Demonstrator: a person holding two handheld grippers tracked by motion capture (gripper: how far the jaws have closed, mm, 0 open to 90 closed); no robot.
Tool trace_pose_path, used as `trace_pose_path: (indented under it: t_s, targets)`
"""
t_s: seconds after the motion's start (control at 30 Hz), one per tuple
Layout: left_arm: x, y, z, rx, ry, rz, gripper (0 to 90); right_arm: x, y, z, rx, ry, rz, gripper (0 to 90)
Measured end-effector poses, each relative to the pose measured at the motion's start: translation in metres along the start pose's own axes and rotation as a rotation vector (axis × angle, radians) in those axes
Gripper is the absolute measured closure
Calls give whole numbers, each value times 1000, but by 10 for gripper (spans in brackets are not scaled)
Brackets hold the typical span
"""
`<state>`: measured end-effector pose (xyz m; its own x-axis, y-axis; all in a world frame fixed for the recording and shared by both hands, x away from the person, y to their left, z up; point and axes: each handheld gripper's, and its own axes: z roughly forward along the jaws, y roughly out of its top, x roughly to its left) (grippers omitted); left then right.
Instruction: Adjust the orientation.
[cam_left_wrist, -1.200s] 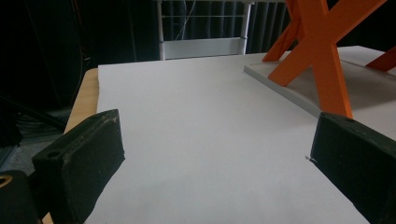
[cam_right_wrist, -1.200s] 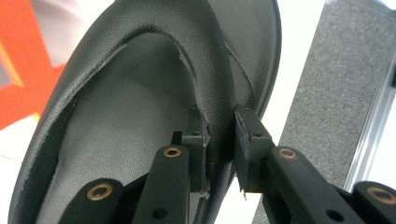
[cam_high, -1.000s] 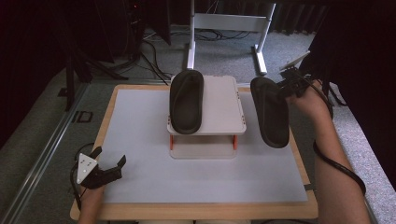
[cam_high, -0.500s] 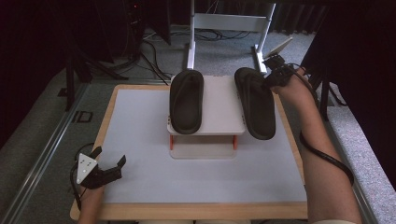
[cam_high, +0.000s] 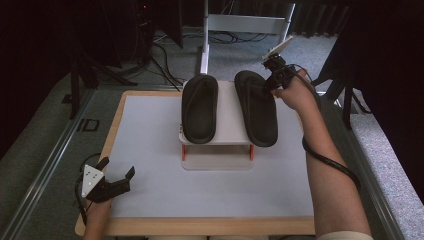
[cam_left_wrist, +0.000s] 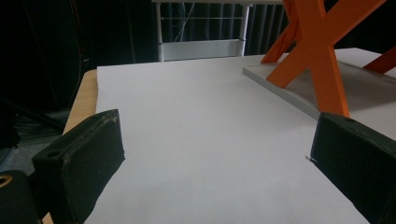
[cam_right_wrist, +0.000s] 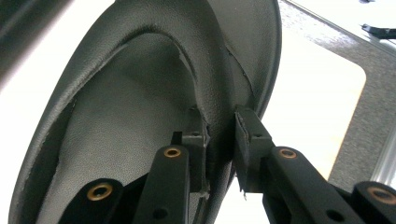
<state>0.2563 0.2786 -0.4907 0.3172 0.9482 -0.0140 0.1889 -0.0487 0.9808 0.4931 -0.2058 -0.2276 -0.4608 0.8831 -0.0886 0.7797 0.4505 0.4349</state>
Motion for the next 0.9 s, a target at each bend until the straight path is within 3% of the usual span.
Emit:
trace_pose_path:
  t_s: [0.37, 0.53, 0.63, 0.9]
  targets:
    - [0, 0, 0, -3, -4, -1, 22, 21, 18, 12, 14, 24, -4, 763]
    - [0, 0, 0, -3, -8, 0, 22, 33, 24, 19, 28, -14, -24, 763]
    - [0, 0, -1, -5, -9, 0, 22, 38, 27, 22, 33, -7, -27, 763]
    - [0, 0, -1, -5, -10, -1, 22, 41, 31, 27, 46, -26, -13, 763]
